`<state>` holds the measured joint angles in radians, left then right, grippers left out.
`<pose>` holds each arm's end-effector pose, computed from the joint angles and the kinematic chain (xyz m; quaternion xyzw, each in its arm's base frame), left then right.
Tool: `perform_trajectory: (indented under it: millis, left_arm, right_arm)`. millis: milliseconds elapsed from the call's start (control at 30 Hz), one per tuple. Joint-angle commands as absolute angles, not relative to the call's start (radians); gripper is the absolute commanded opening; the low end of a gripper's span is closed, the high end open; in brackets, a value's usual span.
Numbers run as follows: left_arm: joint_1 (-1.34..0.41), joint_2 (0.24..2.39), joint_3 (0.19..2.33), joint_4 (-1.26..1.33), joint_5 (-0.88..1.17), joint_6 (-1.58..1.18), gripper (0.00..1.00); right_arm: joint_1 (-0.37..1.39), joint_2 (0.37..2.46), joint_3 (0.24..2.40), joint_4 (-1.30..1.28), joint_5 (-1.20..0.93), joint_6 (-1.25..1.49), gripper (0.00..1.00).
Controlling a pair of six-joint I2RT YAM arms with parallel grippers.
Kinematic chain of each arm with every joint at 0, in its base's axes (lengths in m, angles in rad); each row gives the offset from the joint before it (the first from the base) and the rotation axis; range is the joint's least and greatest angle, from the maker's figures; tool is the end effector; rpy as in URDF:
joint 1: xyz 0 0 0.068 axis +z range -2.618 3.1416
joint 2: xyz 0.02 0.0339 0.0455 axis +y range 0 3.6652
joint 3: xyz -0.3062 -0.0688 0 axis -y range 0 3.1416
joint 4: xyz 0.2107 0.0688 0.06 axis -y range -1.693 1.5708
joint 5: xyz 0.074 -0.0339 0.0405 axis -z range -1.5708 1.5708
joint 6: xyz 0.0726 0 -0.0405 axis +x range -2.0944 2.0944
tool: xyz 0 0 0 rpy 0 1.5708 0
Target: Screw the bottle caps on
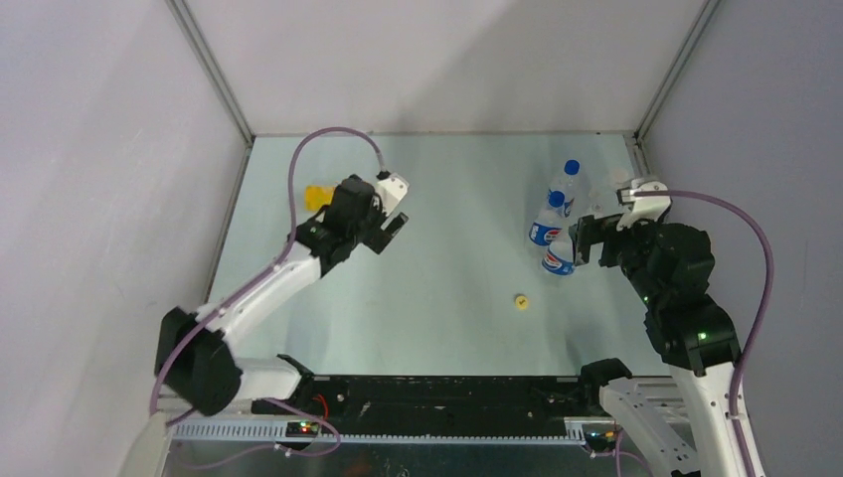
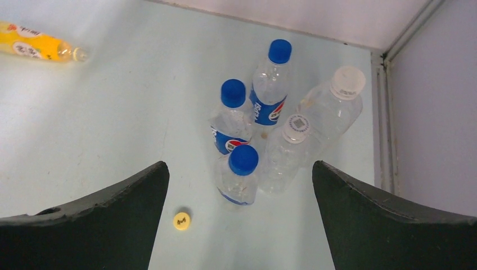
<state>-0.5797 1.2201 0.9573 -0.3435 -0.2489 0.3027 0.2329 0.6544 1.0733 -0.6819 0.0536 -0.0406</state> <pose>0.2210 -0.1233 0.3220 0.3233 0.8195 0.0454 0.4710 0.0852 0.0162 0.4023 -0.0920 0.7882 0.0372 0.6073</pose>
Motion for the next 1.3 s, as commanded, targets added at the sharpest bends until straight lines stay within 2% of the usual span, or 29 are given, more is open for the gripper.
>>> perform_trajectory:
  millis: [0, 167, 367, 733, 833, 967, 1167, 1267]
  left_arm:
    - [-0.491, 1.387, 1.105, -0.438, -0.244, 0.528, 1.00]
    - [-0.411, 1.626, 1.289, -0.519, -0.291, 0.733, 1.00]
    - [-0.336, 1.844, 1.471, -0.608, -0.299, 0.861, 1.00]
    - [-0.284, 2.128, 1.743, -0.647, -0.315, 1.040, 1.00]
    - [-0.264, 2.203, 1.812, -0.706, -0.289, 1.029, 0.97]
    - [-0.264, 2.211, 1.829, -0.768, -0.205, 0.954, 0.85]
    - [-0.284, 2.199, 1.860, -0.911, -0.096, 0.813, 0.56]
    - [-0.291, 2.203, 1.909, -1.014, 0.052, 0.720, 0.49]
  right_arm:
    - [0.230, 0.628, 1.063, -0.636, -0.083, -0.161, 0.99]
    - [0.235, 0.598, 1.036, -0.623, -0.191, -0.221, 0.99]
    - [0.278, 0.571, 1.008, -0.637, -0.145, -0.287, 0.99]
    - [0.293, 0.569, 0.992, -0.664, -0.208, -0.314, 0.99]
    - [0.293, 0.571, 0.992, -0.674, -0.221, -0.309, 0.99]
    - [0.294, 0.574, 0.992, -0.680, -0.222, -0.290, 0.99]
    - [0.295, 0.587, 1.000, -0.673, -0.252, -0.215, 0.99]
    - [0.295, 0.598, 1.009, -0.685, -0.276, -0.168, 0.99]
